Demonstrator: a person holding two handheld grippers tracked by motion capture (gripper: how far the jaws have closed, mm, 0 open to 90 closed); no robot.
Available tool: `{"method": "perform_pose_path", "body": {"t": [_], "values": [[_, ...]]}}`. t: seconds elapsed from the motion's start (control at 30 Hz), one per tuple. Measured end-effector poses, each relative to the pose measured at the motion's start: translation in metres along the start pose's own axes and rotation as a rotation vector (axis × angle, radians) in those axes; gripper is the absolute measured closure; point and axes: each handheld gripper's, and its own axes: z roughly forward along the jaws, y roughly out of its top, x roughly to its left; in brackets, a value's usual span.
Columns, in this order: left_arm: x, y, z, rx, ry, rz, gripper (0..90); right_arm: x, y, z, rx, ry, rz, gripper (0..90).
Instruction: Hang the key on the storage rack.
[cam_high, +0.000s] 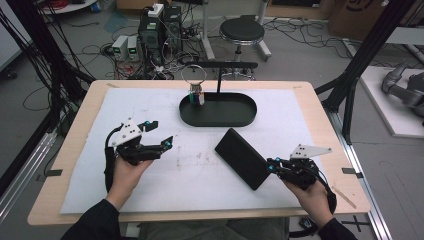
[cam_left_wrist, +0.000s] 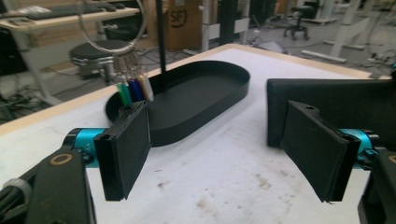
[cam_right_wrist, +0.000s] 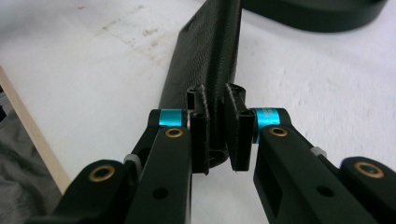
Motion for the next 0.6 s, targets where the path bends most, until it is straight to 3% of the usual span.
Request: {"method": "perform_pose_path", "body": {"t": [0.13, 0.33, 0.6], "values": [[0.001, 0.002, 0.012, 0.010, -0.069, -0.052, 23.8, 0.002, 0.005, 0.002, -0.018, 0.004, -0.031, 82.7], [-0.002, 0.003, 0.037, 0.046, -0.149, -0.070, 24.1, 0.006, 0.011, 0.004, -0.043, 0.008, -0.095, 82.9], [-0.014, 0.011, 0.075, 0.078, -0.230, -0.034, 31.4, 0.009, 0.013, 0.003, -0.051, 0.016, -0.137, 82.8]]}}
